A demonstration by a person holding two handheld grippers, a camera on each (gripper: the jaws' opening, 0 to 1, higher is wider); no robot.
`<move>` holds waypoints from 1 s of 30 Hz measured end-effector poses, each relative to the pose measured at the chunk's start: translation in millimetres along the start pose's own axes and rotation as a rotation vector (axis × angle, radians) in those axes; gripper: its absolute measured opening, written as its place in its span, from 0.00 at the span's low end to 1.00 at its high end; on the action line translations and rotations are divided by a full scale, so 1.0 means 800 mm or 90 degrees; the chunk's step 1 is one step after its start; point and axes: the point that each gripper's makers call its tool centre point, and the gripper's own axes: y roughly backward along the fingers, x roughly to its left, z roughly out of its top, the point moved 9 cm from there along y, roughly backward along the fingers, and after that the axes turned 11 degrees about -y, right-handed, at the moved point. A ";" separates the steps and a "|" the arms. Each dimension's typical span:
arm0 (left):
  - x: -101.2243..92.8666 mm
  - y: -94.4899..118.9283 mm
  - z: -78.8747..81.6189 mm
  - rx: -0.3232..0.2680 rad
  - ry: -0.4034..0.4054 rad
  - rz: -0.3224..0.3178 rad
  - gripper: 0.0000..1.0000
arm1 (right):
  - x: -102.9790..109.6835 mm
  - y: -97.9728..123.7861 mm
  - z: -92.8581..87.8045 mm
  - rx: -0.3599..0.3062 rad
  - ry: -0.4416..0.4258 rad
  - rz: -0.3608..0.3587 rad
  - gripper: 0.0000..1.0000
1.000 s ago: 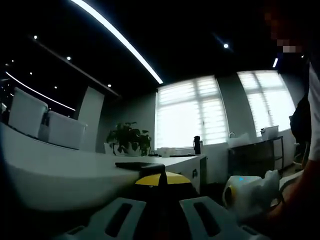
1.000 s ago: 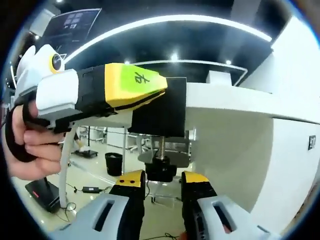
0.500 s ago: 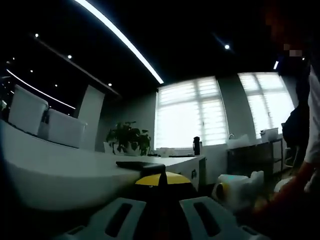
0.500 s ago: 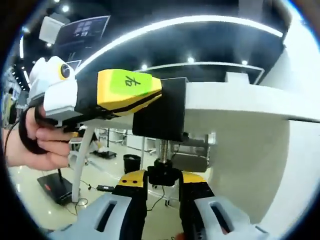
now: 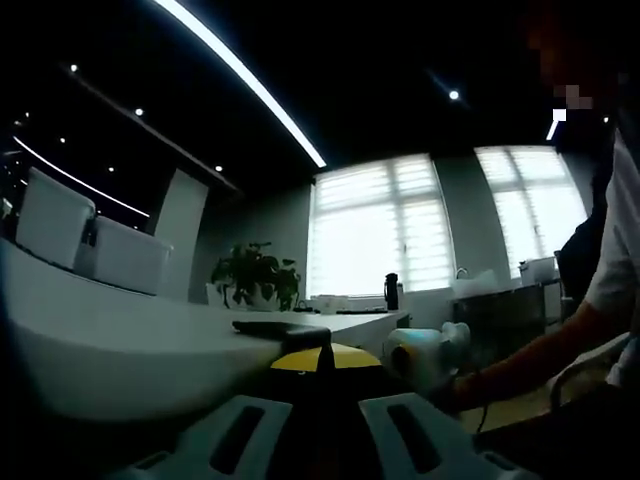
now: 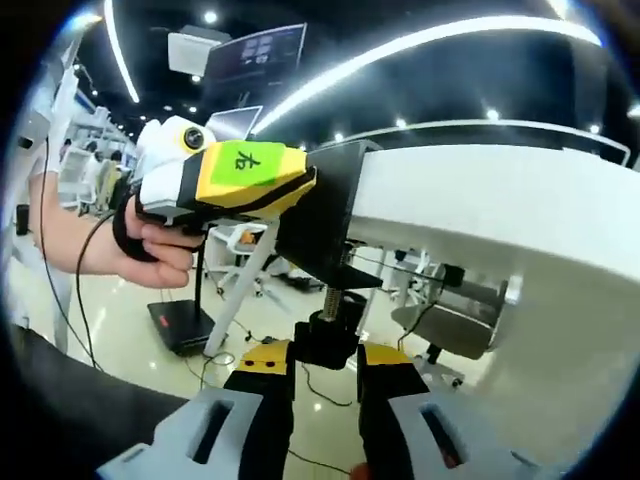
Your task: Clamp the fixed fixture on the desktop, loosen the retaining clip, secure it to the edge of the desk, and tighten the retaining clip.
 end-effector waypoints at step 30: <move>0.000 0.001 0.002 0.001 0.001 0.004 0.02 | 0.059 -0.015 -0.001 -0.106 -0.076 -0.458 0.25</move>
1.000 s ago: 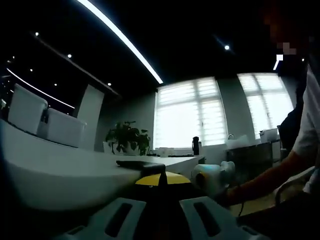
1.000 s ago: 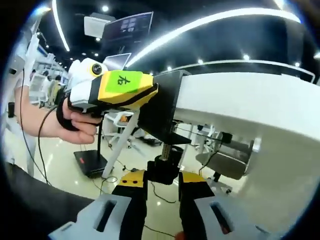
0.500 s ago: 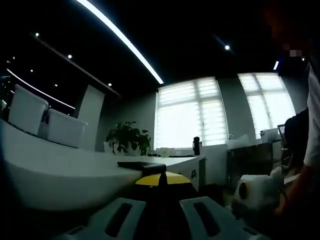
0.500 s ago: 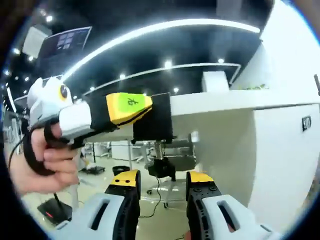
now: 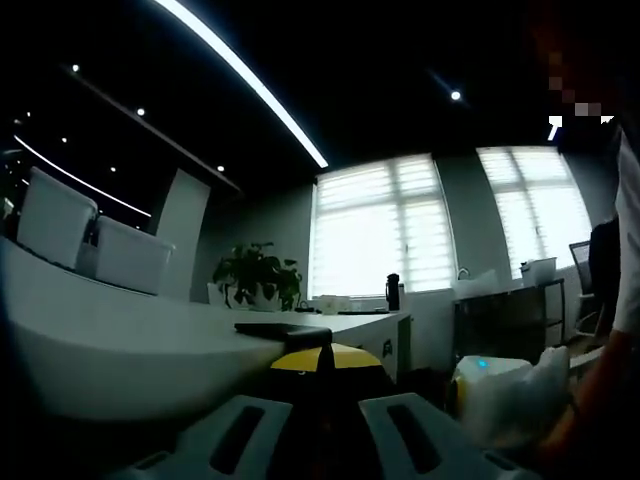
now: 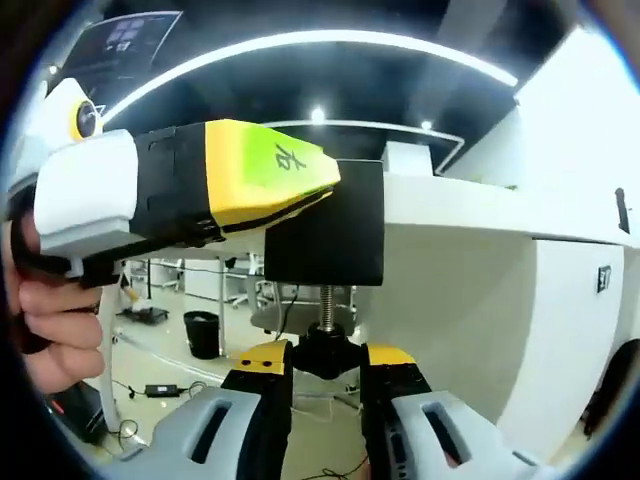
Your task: Clamp the fixed fixture on the desktop, loosen the retaining clip, secure it to the edge of the desk, and tighten the retaining clip.
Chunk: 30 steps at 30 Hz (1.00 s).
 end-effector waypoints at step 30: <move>0.000 0.001 -0.001 -0.005 0.001 -0.002 0.02 | -0.049 0.014 -0.018 0.024 -0.012 0.239 0.28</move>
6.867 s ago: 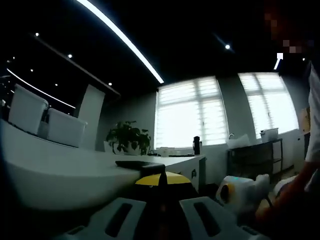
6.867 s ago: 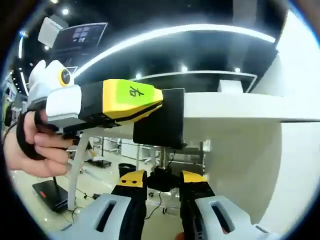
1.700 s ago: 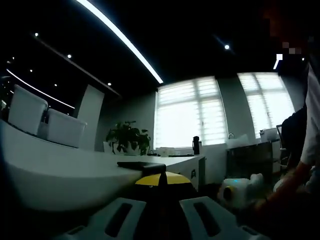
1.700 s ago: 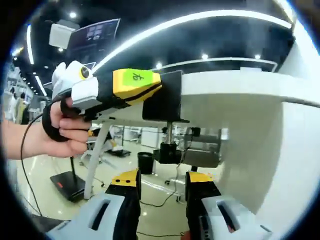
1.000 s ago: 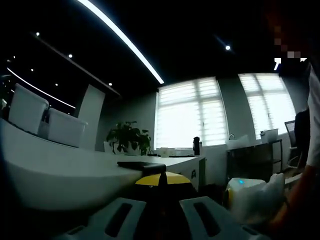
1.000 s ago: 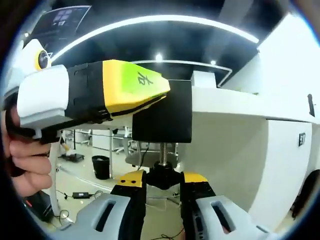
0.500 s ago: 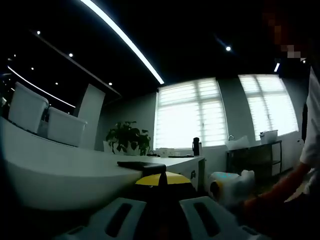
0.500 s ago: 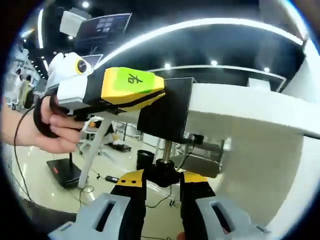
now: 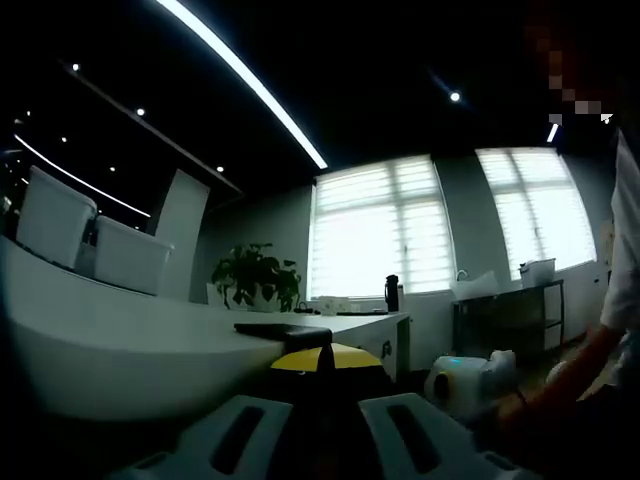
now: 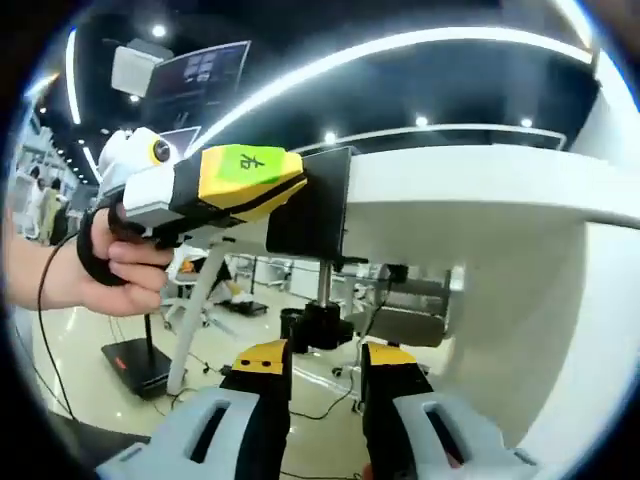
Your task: Clamp the fixed fixture on the desktop, loosen the retaining clip, secure it to the edge of the desk, and tighten the retaining clip.
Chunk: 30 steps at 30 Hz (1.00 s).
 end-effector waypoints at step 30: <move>-0.004 0.000 0.001 0.000 0.001 0.001 0.02 | 0.028 -0.039 0.013 -0.047 -0.002 -0.132 0.26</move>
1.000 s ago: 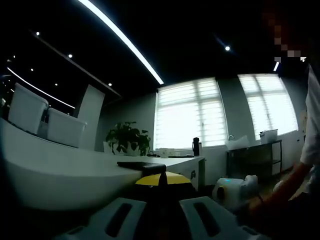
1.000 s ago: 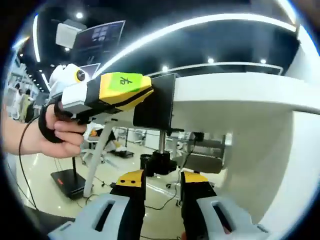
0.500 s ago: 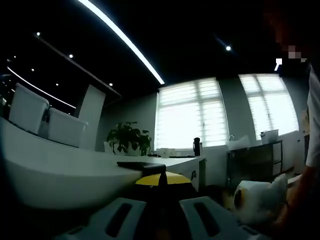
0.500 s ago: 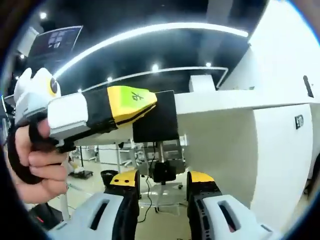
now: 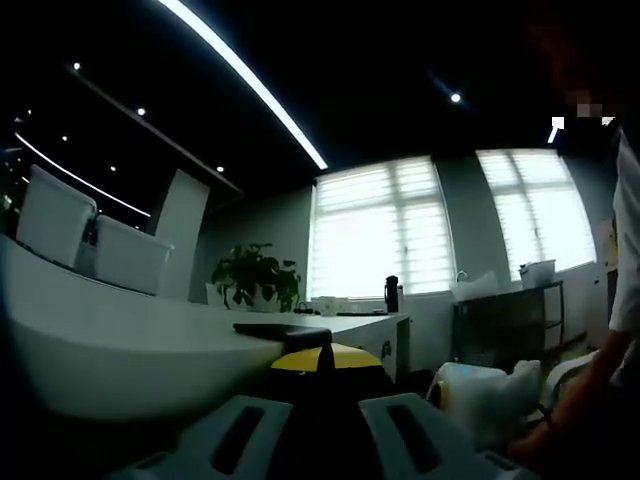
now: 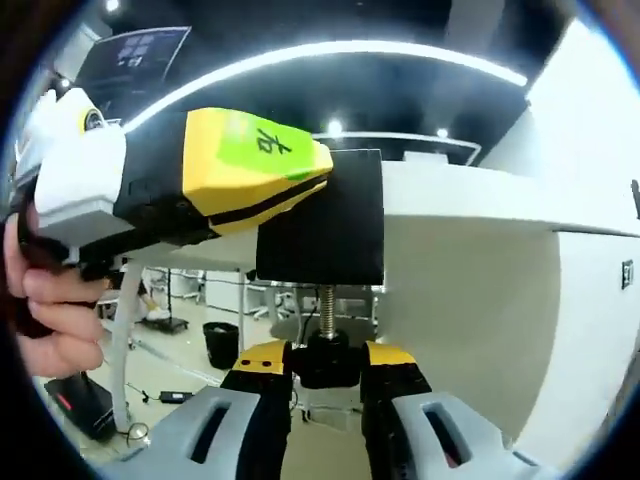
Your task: Clamp the fixed fixture on the desktop, loosen the retaining clip, secure it to the edge of the desk, and tighten the retaining clip.
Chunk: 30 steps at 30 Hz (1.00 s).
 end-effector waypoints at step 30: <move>0.008 -0.003 -0.002 0.005 0.001 -0.009 0.02 | -0.007 0.075 0.004 0.034 -0.086 -0.053 0.43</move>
